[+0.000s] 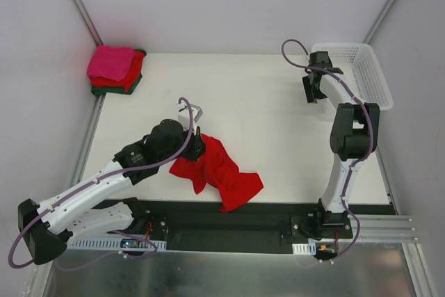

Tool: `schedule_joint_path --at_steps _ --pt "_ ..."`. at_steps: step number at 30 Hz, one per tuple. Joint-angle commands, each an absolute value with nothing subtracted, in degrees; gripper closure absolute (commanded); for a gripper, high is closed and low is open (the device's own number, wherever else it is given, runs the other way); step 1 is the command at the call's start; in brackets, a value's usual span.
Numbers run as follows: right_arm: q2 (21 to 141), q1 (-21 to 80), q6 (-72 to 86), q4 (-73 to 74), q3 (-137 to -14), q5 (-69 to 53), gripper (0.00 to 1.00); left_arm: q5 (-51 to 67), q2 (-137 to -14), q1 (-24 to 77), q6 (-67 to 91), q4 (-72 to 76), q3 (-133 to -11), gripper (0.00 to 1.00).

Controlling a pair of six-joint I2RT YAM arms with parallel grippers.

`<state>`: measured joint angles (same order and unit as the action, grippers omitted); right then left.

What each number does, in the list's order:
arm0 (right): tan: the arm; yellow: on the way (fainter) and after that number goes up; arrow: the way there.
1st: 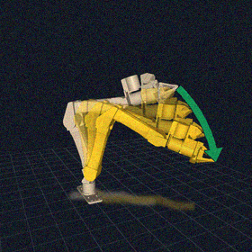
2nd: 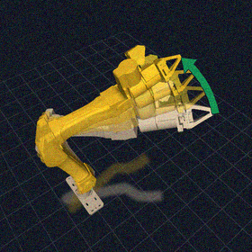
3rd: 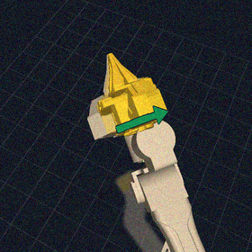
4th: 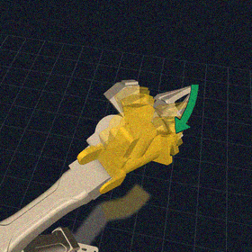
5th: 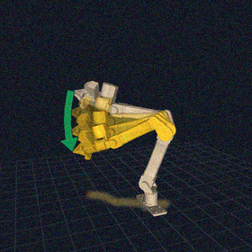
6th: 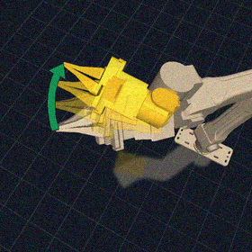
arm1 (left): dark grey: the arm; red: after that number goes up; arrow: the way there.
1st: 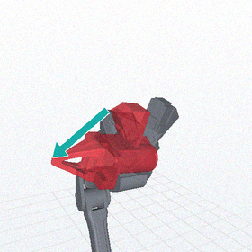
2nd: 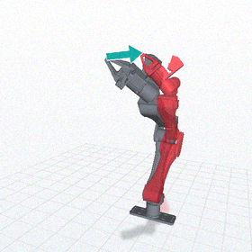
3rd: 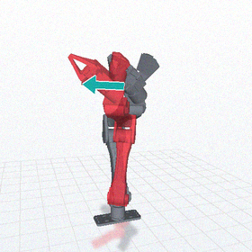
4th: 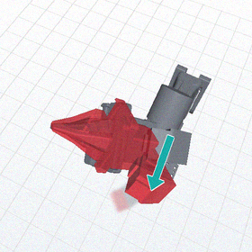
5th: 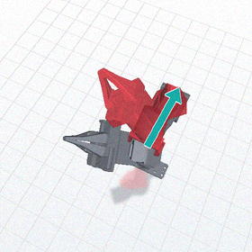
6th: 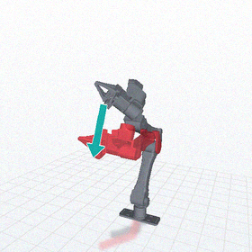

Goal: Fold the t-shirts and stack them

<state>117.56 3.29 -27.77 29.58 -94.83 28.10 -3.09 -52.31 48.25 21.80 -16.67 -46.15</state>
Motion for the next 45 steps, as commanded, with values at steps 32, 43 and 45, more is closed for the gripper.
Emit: schedule_joint_path --at_steps 32,43,45 --pt "69.0 32.2 4.3 39.9 -63.1 13.6 0.05 -7.0 -55.5 47.3 21.7 -16.0 -47.4 1.00" --pt "50.4 35.9 18.4 38.4 -48.6 -2.7 0.05 -4.1 -56.3 44.0 22.7 -16.1 -45.9 1.00" --pt "48.2 36.8 21.0 36.7 -46.9 -5.4 0.05 -4.0 -56.5 44.0 22.7 -16.2 -45.8 1.00"
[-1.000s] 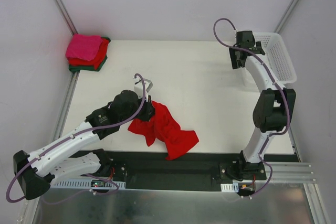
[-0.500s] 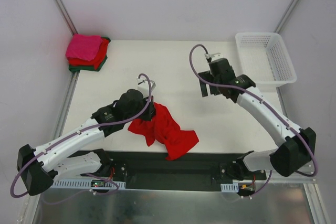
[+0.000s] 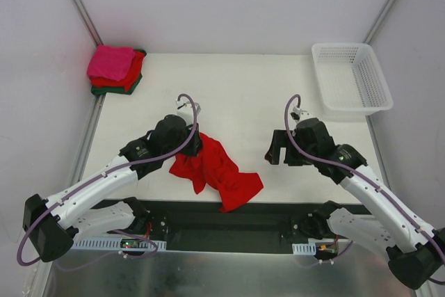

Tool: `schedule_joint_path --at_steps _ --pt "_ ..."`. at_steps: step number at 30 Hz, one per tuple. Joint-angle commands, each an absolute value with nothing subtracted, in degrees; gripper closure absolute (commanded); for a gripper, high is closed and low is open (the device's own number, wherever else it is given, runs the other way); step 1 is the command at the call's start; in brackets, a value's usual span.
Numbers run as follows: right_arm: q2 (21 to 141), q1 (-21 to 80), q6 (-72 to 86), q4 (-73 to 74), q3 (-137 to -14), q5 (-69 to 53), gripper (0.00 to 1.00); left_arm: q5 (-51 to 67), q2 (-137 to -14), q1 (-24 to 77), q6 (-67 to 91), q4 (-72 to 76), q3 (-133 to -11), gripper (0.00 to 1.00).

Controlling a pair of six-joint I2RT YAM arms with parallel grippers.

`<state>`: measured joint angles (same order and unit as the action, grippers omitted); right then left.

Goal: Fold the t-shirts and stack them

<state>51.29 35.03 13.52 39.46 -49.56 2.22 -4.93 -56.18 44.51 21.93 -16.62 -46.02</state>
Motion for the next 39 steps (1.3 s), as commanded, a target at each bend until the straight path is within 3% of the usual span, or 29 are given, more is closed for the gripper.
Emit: schedule_joint_path --at_steps 1,8,15,24,26,33,37,39 --pt "47.7 38.0 22.0 36.0 -44.9 -5.9 0.05 -4.0 -56.7 43.9 22.8 -16.2 -45.8 1.00" --pt "48.5 45.7 28.6 25.0 -37.3 -6.7 0.05 -3.4 -57.3 43.9 23.4 -16.1 -45.7 1.00" --pt "59.5 55.6 32.2 14.8 -38.4 -2.1 0.05 -3.4 -56.4 44.0 23.6 -16.2 -44.9 1.00" --pt "73.0 58.3 35.2 3.3 -41.2 -2.3 0.07 -4.0 -53.5 43.8 23.7 -16.3 -43.1 1.00" --pt "74.3 58.3 35.2 2.3 -41.5 -2.4 0.11 -4.0 -53.0 43.7 23.7 -16.4 -42.7 1.00" --pt "77.5 58.4 35.9 0.3 -41.7 -4.4 0.41 -4.3 -51.8 43.3 23.8 -16.7 -41.8 1.00" --pt "77.7 58.5 35.8 0.3 -41.7 -5.0 0.53 -4.3 -51.2 43.1 23.9 -16.8 -41.5 1.00" --pt "77.8 58.5 35.7 0.4 -41.5 -5.1 0.68 -4.3 -51.1 43.1 23.8 -16.9 -41.5 1.00"
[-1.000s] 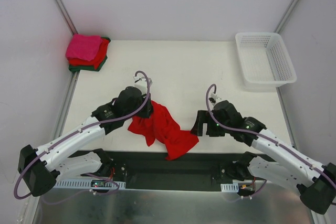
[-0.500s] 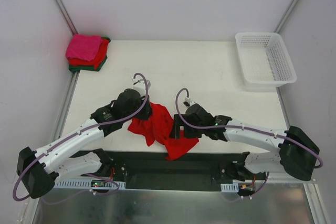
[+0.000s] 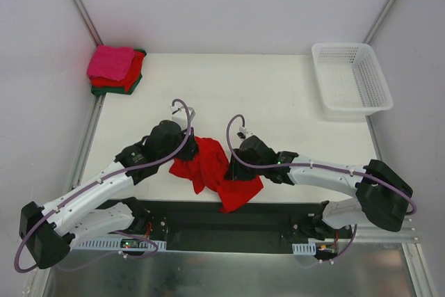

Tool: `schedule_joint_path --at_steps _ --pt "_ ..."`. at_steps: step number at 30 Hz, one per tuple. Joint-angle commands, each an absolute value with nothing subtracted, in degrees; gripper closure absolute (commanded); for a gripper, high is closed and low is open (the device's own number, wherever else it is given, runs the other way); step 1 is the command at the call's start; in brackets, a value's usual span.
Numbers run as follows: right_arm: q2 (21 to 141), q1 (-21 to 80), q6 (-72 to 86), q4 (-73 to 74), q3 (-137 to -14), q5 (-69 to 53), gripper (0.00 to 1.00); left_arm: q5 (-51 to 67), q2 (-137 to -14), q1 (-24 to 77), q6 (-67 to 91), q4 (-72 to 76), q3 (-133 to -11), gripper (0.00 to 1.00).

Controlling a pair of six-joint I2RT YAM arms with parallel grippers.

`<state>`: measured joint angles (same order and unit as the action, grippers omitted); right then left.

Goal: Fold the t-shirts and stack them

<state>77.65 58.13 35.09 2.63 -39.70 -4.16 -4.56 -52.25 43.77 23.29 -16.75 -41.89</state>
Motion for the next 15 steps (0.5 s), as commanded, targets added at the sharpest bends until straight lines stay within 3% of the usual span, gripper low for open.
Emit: schedule_joint_path --at_steps 1,2,4,15 --pt "77.8 58.5 35.8 0.3 -41.5 -5.1 0.76 -4.3 -51.2 43.0 23.8 -16.9 -41.4 1.00" --pt "77.8 58.5 35.8 0.4 -41.5 -5.0 0.88 -4.2 -51.0 43.0 23.9 -16.9 -41.4 1.00" --pt "77.8 58.6 35.9 1.1 -41.6 -4.6 0.99 -4.2 -51.0 43.0 23.8 -16.9 -41.2 1.00" --pt "71.3 59.2 29.8 16.8 -47.9 5.5 0.98 -4.6 -50.8 42.9 24.0 -16.9 -40.7 1.00"
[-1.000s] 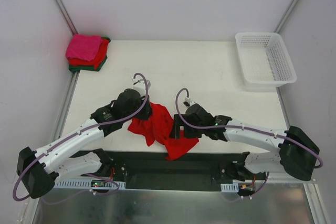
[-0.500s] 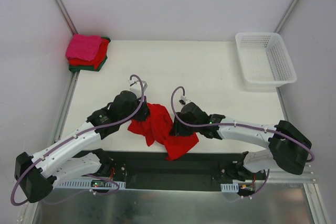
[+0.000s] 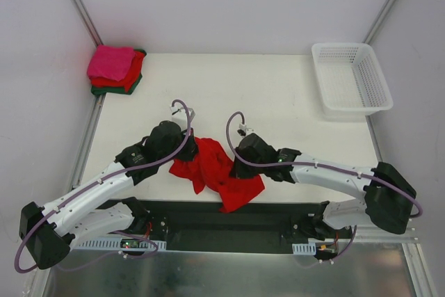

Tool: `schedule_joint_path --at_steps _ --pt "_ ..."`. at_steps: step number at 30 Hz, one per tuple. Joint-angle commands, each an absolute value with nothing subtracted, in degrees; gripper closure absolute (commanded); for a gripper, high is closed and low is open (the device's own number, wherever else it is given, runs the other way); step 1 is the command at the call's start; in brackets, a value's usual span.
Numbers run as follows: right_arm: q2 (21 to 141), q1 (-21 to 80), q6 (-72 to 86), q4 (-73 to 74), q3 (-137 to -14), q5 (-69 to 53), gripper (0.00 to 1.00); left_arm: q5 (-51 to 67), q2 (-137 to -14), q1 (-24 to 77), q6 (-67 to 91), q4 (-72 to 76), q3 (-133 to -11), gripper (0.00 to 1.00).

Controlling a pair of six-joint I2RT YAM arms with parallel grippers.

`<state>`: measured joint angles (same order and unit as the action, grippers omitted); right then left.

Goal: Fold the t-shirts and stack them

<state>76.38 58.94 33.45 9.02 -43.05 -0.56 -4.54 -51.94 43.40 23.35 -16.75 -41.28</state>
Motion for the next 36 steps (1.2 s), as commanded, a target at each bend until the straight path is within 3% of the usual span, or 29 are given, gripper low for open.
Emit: schedule_joint_path --at_steps 1,15,36 --pt "70.7 59.3 29.4 18.2 -49.1 7.6 0.99 -4.6 -50.9 42.9 23.9 -16.9 -40.7 1.00" --pt "61.9 57.2 18.4 39.0 -66.2 27.8 0.99 -5.5 -51.3 42.8 22.4 -17.6 -43.2 1.00" --pt "61.4 48.8 2.5 45.7 -84.0 33.8 0.99 -5.1 -52.1 42.8 22.9 -18.1 -42.8 1.00"
